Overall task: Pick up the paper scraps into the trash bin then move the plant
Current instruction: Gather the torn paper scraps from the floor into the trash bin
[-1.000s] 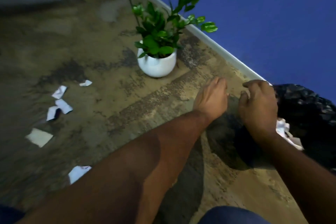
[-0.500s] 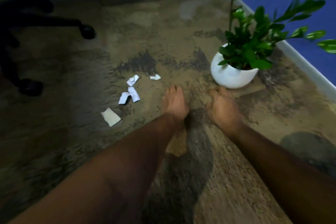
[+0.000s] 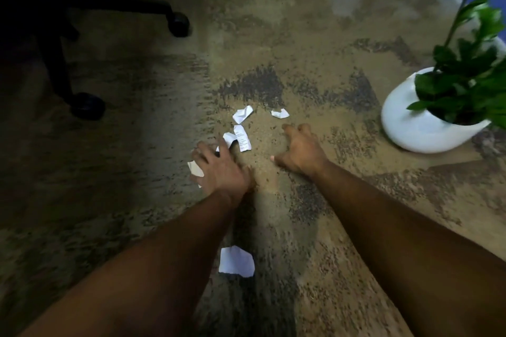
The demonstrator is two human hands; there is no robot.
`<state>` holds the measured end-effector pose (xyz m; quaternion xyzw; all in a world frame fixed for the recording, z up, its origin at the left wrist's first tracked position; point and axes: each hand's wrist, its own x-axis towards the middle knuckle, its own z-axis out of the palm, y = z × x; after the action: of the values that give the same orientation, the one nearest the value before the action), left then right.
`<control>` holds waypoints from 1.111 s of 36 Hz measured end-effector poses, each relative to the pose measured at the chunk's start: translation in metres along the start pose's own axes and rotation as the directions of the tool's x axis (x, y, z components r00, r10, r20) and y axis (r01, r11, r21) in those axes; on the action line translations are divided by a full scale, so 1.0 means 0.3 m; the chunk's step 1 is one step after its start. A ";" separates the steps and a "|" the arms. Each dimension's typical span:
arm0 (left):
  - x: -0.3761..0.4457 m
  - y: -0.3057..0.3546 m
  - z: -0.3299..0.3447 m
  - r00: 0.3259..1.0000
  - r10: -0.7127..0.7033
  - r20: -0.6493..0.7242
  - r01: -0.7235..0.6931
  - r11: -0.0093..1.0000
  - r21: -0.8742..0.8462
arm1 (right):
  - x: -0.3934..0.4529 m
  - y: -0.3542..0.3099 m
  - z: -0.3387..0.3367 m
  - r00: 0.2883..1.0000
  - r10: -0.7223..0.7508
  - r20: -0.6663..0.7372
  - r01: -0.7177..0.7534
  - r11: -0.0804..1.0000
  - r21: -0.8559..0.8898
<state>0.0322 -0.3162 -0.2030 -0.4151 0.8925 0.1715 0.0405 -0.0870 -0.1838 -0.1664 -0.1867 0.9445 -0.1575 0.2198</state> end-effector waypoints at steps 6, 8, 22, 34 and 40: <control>0.045 -0.058 0.008 0.994 -0.105 0.005 0.105 0.988 -0.112 | 0.139 -0.051 0.041 0.998 -0.030 0.048 0.033 0.998 -0.060; 0.060 -0.067 0.012 0.993 -0.119 0.023 0.121 0.985 -0.124 | 0.182 -0.059 0.041 0.999 -0.013 0.048 0.017 0.996 -0.085; 0.162 0.004 0.001 0.994 0.036 0.104 -0.020 0.988 -0.154 | 0.348 -0.183 0.064 0.970 -0.072 0.232 0.124 0.968 -0.217; 0.140 -0.019 0.038 0.958 0.272 0.090 -0.268 0.962 -0.052 | 0.304 -0.216 0.124 0.916 -0.362 0.171 0.397 0.877 -0.270; 0.107 -0.046 0.060 0.938 0.343 -0.049 -0.344 0.939 -0.005 | 0.207 -0.183 0.176 0.913 -0.404 -0.048 0.391 0.904 -0.175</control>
<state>0.0204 -0.3416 -0.2305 -0.2572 0.9508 0.1722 -0.0142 -0.0983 -0.2696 -0.2127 -0.3859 0.9044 -0.1297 0.1279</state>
